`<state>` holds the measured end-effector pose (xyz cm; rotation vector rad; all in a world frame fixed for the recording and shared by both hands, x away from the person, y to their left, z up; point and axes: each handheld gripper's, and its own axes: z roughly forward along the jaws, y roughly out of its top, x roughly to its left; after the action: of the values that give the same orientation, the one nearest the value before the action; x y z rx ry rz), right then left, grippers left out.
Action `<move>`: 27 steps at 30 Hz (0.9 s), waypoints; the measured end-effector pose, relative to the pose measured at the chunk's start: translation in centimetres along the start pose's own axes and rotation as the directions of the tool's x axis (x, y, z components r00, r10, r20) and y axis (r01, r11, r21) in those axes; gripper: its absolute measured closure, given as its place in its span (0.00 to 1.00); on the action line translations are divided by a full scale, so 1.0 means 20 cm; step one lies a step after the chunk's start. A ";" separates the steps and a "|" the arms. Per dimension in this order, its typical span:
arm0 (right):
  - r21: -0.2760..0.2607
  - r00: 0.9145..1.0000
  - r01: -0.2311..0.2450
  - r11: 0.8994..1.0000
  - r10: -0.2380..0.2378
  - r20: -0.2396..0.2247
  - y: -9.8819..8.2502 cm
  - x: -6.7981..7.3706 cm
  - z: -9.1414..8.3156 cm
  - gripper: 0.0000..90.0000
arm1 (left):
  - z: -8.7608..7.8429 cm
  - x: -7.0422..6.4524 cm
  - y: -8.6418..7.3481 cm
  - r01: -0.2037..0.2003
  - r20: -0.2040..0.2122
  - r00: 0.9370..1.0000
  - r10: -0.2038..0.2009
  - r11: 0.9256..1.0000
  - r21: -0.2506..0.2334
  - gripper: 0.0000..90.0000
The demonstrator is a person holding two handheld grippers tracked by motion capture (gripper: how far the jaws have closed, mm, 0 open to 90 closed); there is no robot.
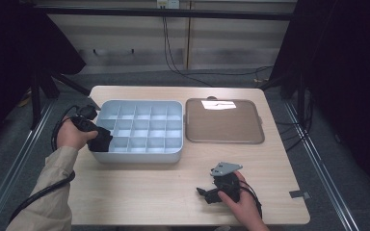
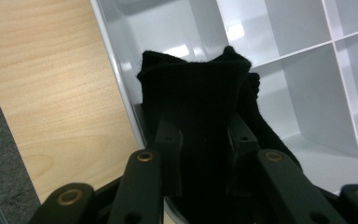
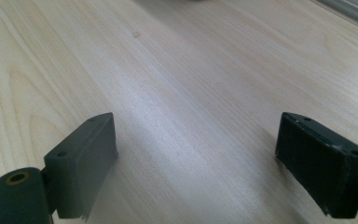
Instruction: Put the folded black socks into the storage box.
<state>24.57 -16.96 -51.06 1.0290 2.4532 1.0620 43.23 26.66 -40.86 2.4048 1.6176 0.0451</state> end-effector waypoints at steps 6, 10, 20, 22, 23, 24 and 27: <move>-0.001 1.000 0.003 1.000 -0.003 0.000 0.00 0.00 0.00 0.13 | 0.05 0.01 -0.02 0.003 0.006 1.000 -0.003 1.000 0.015 0.80; -0.002 1.000 0.003 1.000 -0.003 0.000 0.00 0.00 0.00 0.13 | 0.05 0.00 -0.03 -0.001 -0.004 1.000 0.001 1.000 0.013 0.80; -0.001 1.000 0.003 1.000 -0.003 0.000 0.00 0.00 0.00 0.13 | 0.03 0.01 -0.04 0.043 0.029 0.999 -0.042 0.999 -0.028 0.76; -0.001 1.000 0.003 1.000 -0.003 0.000 0.00 0.00 0.00 0.13 | 0.02 0.01 -0.04 0.054 0.033 0.998 -0.053 0.998 -0.030 0.73; -0.001 1.000 0.003 1.000 -0.003 0.000 0.00 0.00 0.00 0.13 | 0.02 0.01 -0.04 0.054 0.033 0.998 -0.053 0.998 -0.030 0.72; -0.001 1.000 0.003 1.000 -0.003 0.000 0.00 0.00 0.00 0.13 | 0.01 0.00 -0.04 0.056 0.032 0.998 -0.055 0.998 -0.032 0.72; -0.001 1.000 0.003 1.000 -0.003 0.000 0.00 0.00 0.00 0.13 | -0.02 0.01 -0.03 0.061 0.035 0.998 -0.060 0.998 -0.033 0.70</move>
<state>24.59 -16.98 -51.07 1.0242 2.4533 1.0623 42.68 27.09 -40.61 2.3179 1.6595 0.0204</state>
